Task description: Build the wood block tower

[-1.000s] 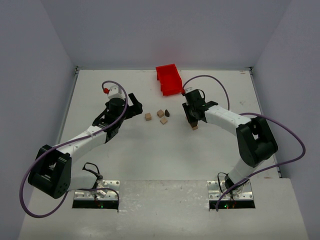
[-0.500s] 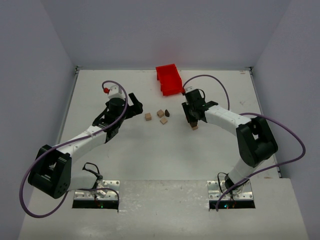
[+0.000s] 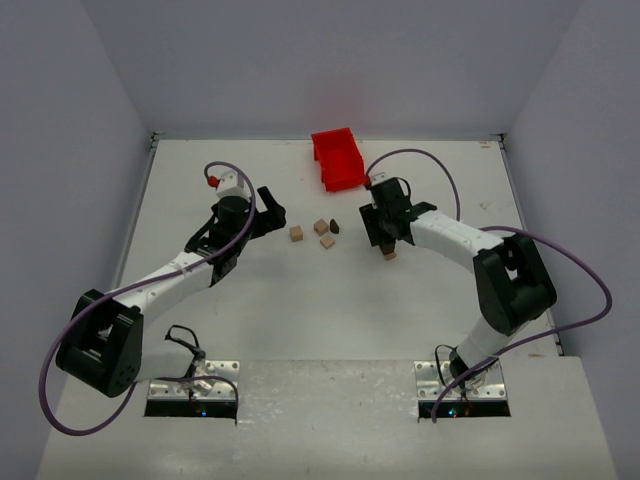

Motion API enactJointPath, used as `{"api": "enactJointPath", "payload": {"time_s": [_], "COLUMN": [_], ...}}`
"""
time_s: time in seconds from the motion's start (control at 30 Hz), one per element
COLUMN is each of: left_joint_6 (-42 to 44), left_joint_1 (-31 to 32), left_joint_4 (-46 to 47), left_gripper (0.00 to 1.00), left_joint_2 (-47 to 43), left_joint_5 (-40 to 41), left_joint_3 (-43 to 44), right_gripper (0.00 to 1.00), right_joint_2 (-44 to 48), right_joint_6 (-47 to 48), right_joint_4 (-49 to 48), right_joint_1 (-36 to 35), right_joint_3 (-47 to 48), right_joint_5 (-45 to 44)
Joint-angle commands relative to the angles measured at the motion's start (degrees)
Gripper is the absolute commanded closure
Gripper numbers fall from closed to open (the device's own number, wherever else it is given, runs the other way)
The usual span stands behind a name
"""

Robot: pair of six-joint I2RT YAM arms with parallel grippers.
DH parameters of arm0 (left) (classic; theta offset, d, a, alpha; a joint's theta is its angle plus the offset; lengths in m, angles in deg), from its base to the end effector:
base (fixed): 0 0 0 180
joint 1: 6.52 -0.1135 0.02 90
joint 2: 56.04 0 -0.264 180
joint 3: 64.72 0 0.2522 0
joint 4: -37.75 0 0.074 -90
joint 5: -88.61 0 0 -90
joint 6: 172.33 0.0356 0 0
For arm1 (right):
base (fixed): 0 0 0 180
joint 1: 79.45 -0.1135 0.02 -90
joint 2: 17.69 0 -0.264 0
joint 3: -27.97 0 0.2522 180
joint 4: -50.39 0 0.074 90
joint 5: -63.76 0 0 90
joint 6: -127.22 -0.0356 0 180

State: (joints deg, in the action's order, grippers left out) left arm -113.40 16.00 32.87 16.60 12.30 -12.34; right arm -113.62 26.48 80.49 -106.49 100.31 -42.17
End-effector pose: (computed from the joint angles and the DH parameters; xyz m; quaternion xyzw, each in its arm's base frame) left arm 0.2583 -0.0980 0.2320 -0.1262 0.8309 -0.1502 0.5206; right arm 0.3095 0.1470 0.1879 -0.0907 0.9377 -0.0247 0.3346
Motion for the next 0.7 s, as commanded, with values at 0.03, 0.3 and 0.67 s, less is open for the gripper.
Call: {"api": "enactJointPath", "payload": {"time_s": [0.03,0.3,0.67], "left_joint_6": [0.8,0.9,0.9], "left_joint_1": [-0.1,-0.1,-0.1], "left_joint_4": [3.0,3.1,3.1], "left_gripper": [0.00,0.00,0.00], "left_joint_2": [-1.8,-1.8,-1.8], "left_joint_5": [-0.6,-0.6,-0.8], "left_joint_3": [-0.1,-0.2,-0.3], "right_gripper": [0.30,0.22,0.21], "right_joint_2": [3.7,5.1,6.1], "right_joint_6": [-0.4,-0.7,-0.4], "right_joint_4": [-1.9,-1.0,0.4], "right_joint_1": [0.4,0.3,0.4], "right_joint_3": [0.9,-1.6,-2.6], "right_joint_5": [-1.5,-3.8,-4.5]}}
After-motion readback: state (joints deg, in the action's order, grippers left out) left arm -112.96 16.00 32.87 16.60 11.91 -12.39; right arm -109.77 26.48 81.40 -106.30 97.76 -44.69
